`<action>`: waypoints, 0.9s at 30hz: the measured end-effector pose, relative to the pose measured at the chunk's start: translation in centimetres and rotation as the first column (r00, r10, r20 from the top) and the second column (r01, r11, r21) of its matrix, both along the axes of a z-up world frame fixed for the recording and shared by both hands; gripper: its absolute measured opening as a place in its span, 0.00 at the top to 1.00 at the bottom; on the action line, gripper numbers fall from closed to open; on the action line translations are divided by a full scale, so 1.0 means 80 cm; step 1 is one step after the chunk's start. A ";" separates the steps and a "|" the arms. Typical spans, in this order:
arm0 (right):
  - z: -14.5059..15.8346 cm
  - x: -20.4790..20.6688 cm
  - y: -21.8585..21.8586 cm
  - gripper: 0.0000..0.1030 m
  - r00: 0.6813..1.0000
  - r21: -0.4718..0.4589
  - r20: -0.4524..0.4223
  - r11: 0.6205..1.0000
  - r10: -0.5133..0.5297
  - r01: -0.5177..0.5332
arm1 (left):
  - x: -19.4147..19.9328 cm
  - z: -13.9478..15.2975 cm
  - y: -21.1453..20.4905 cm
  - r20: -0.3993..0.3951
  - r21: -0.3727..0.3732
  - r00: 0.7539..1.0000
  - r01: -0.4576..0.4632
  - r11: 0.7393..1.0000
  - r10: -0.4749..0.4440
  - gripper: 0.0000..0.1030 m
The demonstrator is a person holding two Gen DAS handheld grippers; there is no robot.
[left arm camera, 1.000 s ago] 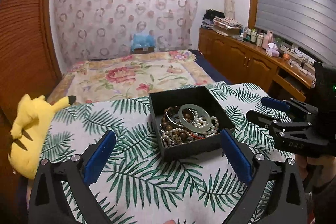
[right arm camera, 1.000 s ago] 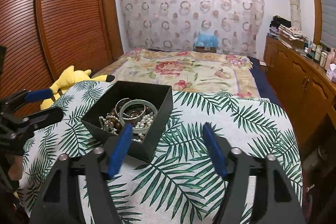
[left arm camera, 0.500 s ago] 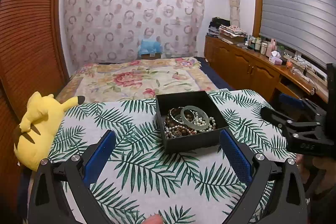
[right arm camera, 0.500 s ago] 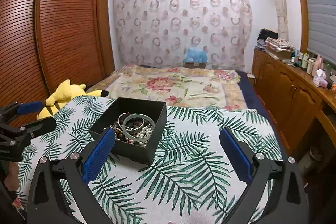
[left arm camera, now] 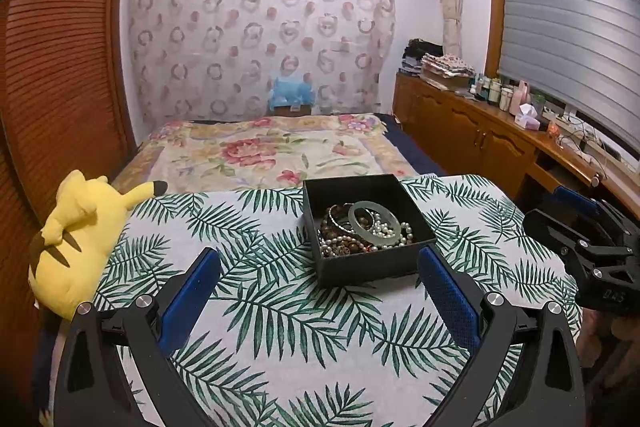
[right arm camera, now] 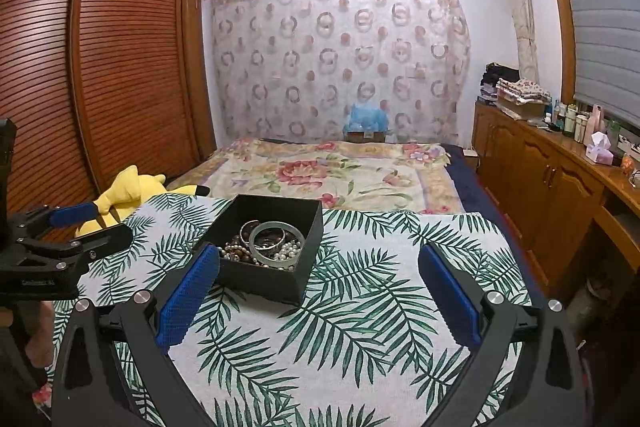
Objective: Organize jewelry
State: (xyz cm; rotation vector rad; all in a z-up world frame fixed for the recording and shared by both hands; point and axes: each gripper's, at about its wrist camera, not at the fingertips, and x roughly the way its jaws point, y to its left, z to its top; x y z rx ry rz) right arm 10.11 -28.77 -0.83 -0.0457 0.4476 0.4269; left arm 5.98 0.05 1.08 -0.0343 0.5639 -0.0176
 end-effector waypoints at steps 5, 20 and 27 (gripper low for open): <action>0.001 -0.002 0.002 0.03 1.000 -0.001 0.002 1.000 -0.002 0.002 | -0.003 0.000 0.001 -0.003 -0.007 1.000 0.002 1.000 -0.002 0.08; 0.005 -0.005 -0.002 0.03 1.000 0.005 -0.004 1.000 -0.005 0.005 | -0.004 -0.003 -0.001 -0.006 -0.006 1.000 0.004 1.000 -0.004 0.08; 0.003 -0.004 -0.005 0.03 1.000 0.005 -0.007 1.000 -0.005 0.005 | -0.005 -0.005 -0.002 -0.007 -0.006 1.000 0.004 1.000 -0.004 0.08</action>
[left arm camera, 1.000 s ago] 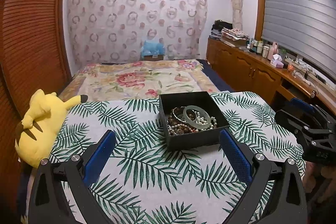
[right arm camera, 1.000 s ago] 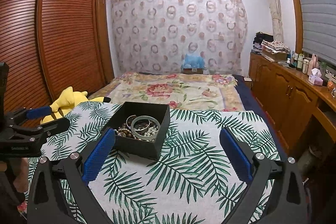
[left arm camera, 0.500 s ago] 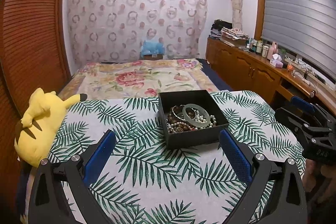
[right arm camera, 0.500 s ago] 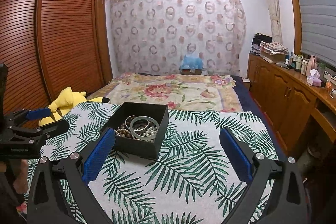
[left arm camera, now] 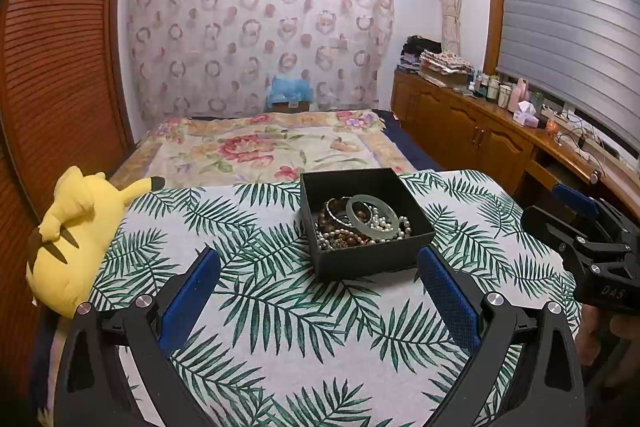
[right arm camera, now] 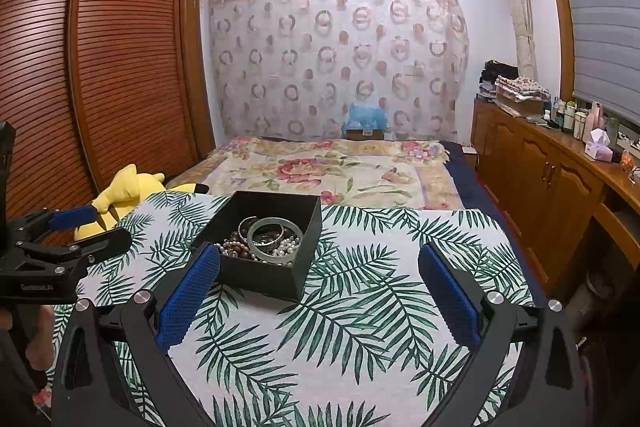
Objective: Organize jewelry
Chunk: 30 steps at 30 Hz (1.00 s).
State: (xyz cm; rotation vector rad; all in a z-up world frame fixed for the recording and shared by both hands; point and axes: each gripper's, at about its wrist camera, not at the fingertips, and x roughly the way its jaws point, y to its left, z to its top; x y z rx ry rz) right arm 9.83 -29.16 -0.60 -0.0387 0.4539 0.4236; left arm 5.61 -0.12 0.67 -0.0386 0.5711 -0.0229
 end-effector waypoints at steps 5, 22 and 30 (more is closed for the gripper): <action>-0.001 0.000 0.000 0.03 1.000 0.001 0.000 1.000 -0.002 0.002 | -0.001 -0.001 0.000 0.001 0.000 1.000 0.000 1.000 0.000 0.08; 0.000 0.000 0.000 0.03 1.000 0.001 -0.001 1.000 0.000 0.000 | -0.007 0.004 -0.002 0.017 0.009 1.000 -0.003 1.000 0.003 0.08; 0.000 0.000 0.000 0.03 1.000 0.002 -0.001 1.000 0.000 0.000 | -0.007 0.003 -0.001 0.017 0.009 1.000 -0.003 1.000 0.002 0.08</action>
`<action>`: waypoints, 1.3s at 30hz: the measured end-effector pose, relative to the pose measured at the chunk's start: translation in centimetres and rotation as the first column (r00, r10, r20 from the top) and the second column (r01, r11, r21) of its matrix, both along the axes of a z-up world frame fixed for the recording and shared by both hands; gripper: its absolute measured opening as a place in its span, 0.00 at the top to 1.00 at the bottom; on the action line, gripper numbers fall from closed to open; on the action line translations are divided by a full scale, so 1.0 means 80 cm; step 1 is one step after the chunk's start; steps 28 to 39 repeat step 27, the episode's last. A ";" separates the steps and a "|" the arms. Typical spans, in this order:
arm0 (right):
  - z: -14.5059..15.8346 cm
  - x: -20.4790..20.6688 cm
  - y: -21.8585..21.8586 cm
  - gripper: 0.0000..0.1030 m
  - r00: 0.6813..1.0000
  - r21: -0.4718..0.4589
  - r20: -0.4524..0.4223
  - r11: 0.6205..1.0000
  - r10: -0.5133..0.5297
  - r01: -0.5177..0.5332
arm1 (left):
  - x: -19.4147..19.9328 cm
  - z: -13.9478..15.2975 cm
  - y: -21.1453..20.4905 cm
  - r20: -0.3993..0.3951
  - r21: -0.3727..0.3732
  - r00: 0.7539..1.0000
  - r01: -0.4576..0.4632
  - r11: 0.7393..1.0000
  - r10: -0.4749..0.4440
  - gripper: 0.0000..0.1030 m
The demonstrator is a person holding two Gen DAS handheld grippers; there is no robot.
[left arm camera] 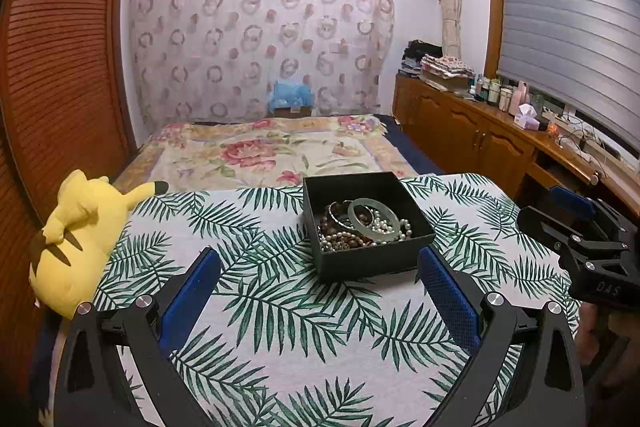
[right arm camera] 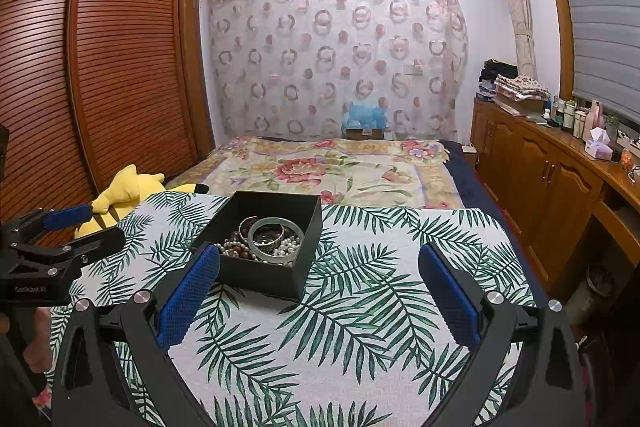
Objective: Organize jewelry
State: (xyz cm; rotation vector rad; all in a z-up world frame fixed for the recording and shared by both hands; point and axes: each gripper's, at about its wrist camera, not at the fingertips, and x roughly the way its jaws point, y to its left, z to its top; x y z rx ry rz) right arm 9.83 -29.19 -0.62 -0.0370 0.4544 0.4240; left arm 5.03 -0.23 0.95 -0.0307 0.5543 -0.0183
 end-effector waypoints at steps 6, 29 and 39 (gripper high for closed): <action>0.000 0.000 0.000 0.03 1.000 0.000 0.001 1.000 0.000 0.000 | 0.000 0.000 0.000 0.001 0.000 1.000 0.000 1.000 0.000 0.08; -0.003 0.000 0.002 0.03 1.000 0.001 0.001 1.000 -0.001 0.001 | -0.001 0.000 0.000 0.001 -0.002 1.000 0.000 1.000 0.000 0.08; -0.003 0.000 0.002 0.03 1.000 0.001 0.001 1.000 -0.001 0.001 | -0.001 0.000 0.000 0.001 -0.002 1.000 0.000 1.000 0.000 0.08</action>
